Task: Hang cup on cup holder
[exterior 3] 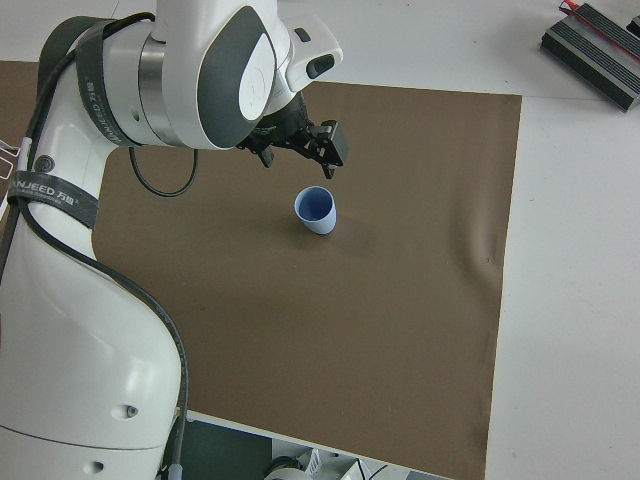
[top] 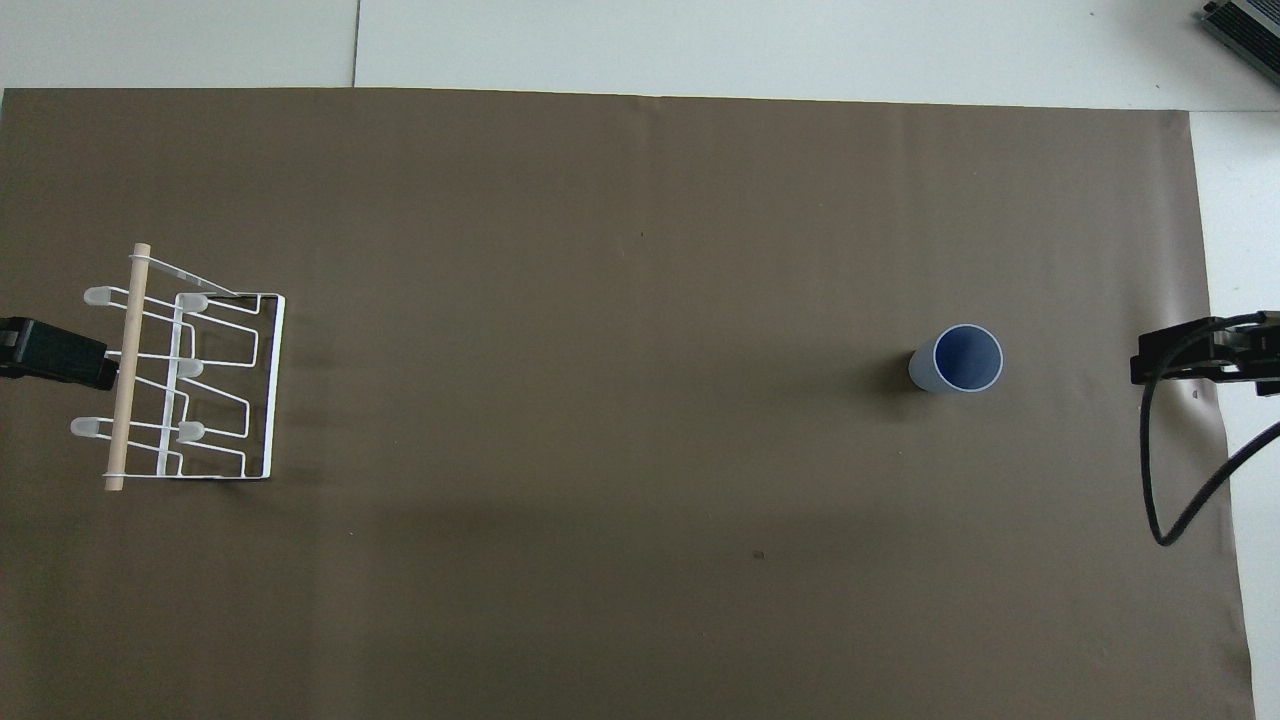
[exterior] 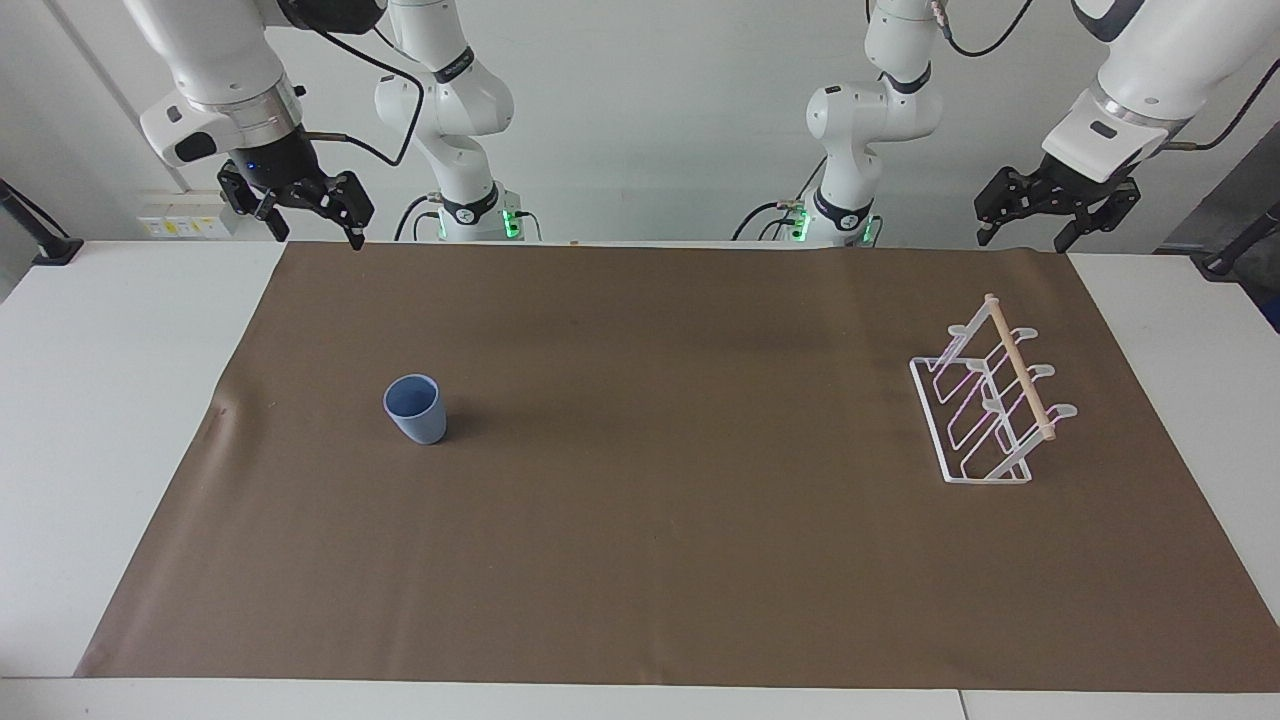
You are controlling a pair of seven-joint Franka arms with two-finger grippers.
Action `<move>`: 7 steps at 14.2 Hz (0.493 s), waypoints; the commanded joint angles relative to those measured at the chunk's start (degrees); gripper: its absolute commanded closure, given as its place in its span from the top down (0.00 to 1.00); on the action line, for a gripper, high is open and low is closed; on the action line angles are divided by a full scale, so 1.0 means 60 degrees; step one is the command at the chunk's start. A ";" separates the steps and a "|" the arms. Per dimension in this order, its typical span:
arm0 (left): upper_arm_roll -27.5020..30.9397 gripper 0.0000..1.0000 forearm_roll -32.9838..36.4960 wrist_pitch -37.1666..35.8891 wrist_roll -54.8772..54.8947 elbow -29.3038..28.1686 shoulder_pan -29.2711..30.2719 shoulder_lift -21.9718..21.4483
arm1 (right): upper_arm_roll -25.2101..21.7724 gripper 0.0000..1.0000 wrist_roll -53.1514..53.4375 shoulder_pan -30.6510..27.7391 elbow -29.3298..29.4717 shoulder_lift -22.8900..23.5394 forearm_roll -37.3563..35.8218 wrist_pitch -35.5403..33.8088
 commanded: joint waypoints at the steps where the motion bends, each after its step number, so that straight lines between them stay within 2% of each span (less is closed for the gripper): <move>1: -0.0077 1.00 0.0138 0.0118 0.0066 -0.0472 0.0062 -0.0325 | 0.0054 1.00 -0.0194 -0.0036 -0.0037 -0.0104 -0.0185 0.0086; 7: -0.0150 1.00 0.0138 0.0852 0.0125 -0.0502 -0.0114 -0.0296 | 0.0069 1.00 -0.0194 -0.0036 -0.0052 -0.0119 -0.0199 0.0028</move>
